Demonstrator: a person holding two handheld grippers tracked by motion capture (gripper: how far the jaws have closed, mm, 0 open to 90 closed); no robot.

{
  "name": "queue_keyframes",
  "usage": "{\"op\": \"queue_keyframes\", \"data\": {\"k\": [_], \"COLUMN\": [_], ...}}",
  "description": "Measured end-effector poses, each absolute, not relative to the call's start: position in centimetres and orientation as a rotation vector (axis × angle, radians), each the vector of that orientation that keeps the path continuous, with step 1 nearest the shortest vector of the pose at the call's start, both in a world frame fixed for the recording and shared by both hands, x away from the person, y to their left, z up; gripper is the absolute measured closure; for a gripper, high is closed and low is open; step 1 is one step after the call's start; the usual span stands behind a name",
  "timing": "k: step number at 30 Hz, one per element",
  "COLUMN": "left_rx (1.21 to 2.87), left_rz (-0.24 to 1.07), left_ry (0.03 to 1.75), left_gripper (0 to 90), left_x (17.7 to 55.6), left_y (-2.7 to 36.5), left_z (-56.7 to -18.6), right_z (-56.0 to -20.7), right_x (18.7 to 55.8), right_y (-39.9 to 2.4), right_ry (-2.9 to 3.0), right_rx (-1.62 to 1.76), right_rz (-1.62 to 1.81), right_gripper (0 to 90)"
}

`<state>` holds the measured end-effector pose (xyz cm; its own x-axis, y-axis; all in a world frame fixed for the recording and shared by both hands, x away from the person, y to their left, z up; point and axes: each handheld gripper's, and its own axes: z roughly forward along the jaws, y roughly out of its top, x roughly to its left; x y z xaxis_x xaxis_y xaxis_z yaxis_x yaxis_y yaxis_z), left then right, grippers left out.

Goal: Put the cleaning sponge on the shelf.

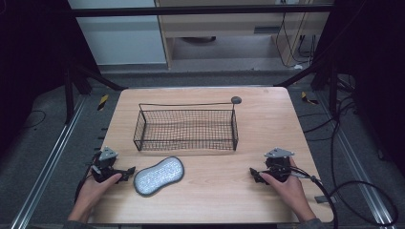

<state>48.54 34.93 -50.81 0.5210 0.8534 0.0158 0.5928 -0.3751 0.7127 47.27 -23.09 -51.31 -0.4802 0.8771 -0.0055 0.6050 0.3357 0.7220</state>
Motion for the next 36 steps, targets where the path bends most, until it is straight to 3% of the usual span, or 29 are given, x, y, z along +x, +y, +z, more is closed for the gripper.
{"op": "queue_keyframes", "data": {"k": [4,14,24,36], "left_rx": [2.101,2.117,2.244,2.330], "left_rz": [0.524,0.503,0.457,0.421], "left_ry": [1.144,1.127,0.932,0.826], "left_gripper": [4.4,4.6,4.6,3.4], "left_x": [48.2,45.6,44.1,44.0], "left_y": [35.1,34.9,30.4,26.8], "left_z": [-50.4,-47.9,-45.5,-45.4], "right_z": [-51.3,-51.3,-51.3,-51.3], "right_x": [47.3,47.3,47.3,47.3], "right_y": [-23.1,-23.1,-23.1,-23.1], "right_ry": [2.211,2.216,2.216,2.216], "right_rx": [1.311,1.308,1.307,1.308], "right_rz": [0.941,0.941,0.941,0.941], "right_gripper": [0.4,0.3,0.4,0.4]}}
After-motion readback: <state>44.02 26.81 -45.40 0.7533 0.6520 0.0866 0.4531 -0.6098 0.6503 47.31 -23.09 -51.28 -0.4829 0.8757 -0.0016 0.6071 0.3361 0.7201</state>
